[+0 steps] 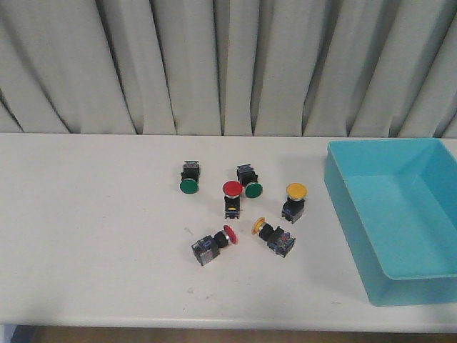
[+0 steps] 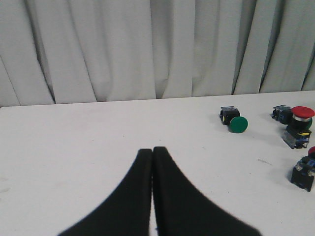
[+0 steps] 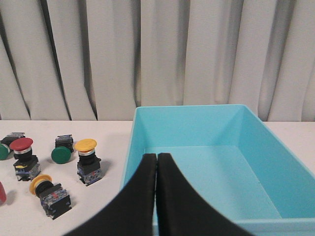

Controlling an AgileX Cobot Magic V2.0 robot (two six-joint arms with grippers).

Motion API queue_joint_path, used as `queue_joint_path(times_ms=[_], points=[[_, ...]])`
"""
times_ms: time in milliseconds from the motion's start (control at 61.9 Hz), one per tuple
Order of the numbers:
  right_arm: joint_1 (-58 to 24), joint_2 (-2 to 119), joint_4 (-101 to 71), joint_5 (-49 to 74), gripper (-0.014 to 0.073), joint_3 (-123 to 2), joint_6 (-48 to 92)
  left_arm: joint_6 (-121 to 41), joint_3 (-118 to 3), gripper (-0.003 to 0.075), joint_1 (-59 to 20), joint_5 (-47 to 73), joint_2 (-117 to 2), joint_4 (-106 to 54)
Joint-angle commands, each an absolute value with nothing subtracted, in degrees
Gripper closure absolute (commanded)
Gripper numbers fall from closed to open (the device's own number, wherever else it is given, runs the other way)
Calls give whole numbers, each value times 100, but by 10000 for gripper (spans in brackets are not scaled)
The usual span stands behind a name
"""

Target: Pick red and yellow buttons and place in box

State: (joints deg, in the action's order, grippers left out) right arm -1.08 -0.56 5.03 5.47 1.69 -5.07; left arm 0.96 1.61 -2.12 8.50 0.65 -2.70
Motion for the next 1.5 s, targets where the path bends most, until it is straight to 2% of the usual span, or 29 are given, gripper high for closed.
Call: queue_joint_path(times_ms=[0, 662, 759, 824, 937, 1034, 1082, 1147, 1292, 1389, 1486], points=[[-77, -107, 513, 144, 596, 208, -441, 149, 429, 727, -250, 442, 146, -285], [-77, -107, 533, 126, 596, 208, -432, 149, 429, 727, -250, 436, 146, -285], [-77, -107, 588, 0, 596, 208, -381, 143, 429, 727, -250, 134, 146, -285], [-77, -107, 838, -630, 596, 192, -101, 183, 376, 727, -250, -375, 146, -366], [-77, -99, 871, -3198, 596, -63, 0, 401, 116, 727, -250, -1361, 146, -471], [-77, 316, 585, -4400, 596, -725, 204, 211, -635, 727, -250, -2495, -56, 187], [-77, 820, 359, -4260, 596, -1517, 320, 146, -1238, 727, -250, -2481, -416, 521], [-77, 1603, 360, -3555, 596, -2432, 311, 152, -2240, 727, -250, -1842, -1327, 730], [-77, 3423, 441, -590, 596, -4639, -186, 416, -4319, 727, -250, -71, -3507, 678], [-77, 4352, 403, 399, 596, -5270, -362, 777, -5143, 727, -280, 494, -4591, 655], [-77, 5037, 407, 509, 596, -5451, -327, 1064, -5564, 727, -357, 478, -5444, 655]])
